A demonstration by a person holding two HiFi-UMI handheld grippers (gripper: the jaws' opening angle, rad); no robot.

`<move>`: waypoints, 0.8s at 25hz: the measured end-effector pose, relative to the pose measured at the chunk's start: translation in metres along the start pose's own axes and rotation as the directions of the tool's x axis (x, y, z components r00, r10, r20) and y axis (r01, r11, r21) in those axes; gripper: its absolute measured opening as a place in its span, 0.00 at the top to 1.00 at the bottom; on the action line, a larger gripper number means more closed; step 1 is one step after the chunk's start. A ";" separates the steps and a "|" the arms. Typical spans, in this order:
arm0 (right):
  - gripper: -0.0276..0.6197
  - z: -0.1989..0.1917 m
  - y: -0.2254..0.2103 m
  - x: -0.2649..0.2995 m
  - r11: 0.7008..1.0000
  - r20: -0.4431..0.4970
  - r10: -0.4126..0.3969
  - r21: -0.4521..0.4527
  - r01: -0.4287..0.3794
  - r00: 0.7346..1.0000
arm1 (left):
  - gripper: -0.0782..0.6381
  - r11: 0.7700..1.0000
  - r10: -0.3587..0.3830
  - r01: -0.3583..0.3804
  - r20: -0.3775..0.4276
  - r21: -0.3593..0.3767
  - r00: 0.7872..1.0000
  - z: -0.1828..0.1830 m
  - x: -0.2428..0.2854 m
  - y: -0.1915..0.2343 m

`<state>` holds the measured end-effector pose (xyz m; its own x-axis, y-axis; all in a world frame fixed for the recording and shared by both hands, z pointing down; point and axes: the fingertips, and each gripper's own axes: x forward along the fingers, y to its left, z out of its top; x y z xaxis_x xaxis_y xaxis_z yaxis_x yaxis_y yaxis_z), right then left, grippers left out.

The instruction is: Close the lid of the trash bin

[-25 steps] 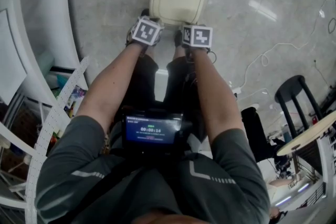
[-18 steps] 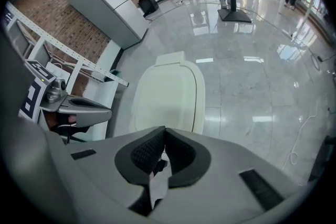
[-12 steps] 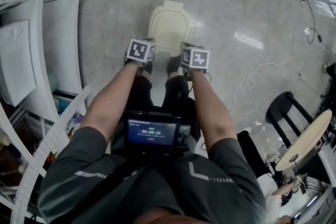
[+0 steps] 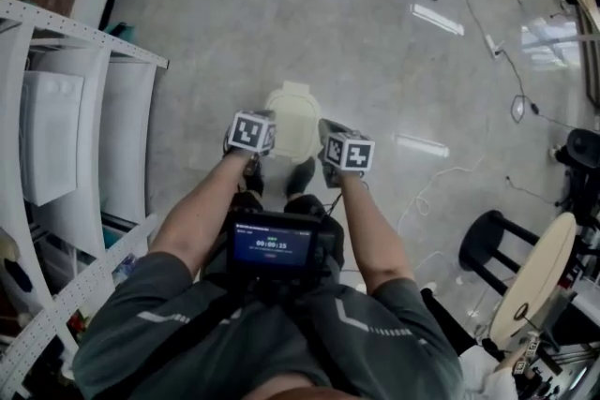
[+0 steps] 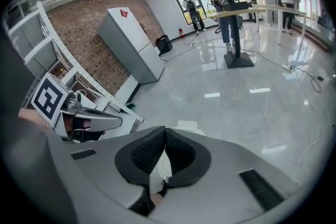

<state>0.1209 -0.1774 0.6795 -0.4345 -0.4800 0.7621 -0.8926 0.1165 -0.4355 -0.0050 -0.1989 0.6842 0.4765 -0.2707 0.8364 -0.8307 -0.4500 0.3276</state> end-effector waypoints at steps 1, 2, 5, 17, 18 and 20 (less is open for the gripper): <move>0.95 0.007 0.004 -0.007 1.000 0.017 0.004 -0.007 -0.004 1.000 | 0.90 1.000 -0.004 0.004 0.012 0.007 1.000 0.005 -0.007 -0.003; 0.95 0.015 0.009 -0.013 1.000 0.035 0.009 -0.014 -0.009 0.999 | 0.90 1.000 -0.010 0.010 0.025 0.012 1.000 0.009 -0.015 -0.006; 0.95 0.043 0.025 -0.032 0.999 0.103 0.039 -0.039 -0.035 0.994 | 0.90 0.999 0.001 -0.004 0.079 0.041 0.997 0.026 -0.039 -0.006; 0.95 0.115 0.078 -0.113 0.968 0.315 0.155 -0.239 -0.079 0.936 | 0.90 0.990 -0.106 0.062 0.390 0.123 0.915 0.121 -0.144 -0.021; 0.95 0.124 0.085 -0.124 0.961 0.340 0.171 -0.264 -0.080 0.925 | 0.90 0.988 -0.120 0.070 0.417 0.135 0.901 0.127 -0.154 -0.025; 0.95 0.144 0.094 -0.145 0.954 0.402 0.196 -0.289 -0.079 0.895 | 0.90 0.984 -0.149 0.085 0.464 0.156 0.873 0.138 -0.171 -0.033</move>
<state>0.1170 -0.2218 0.4590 -0.5153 -0.7558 0.4041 -0.8519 0.4004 -0.3374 -0.0198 -0.2552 0.4697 0.6732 -0.5643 0.4779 -0.7323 -0.5985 0.3248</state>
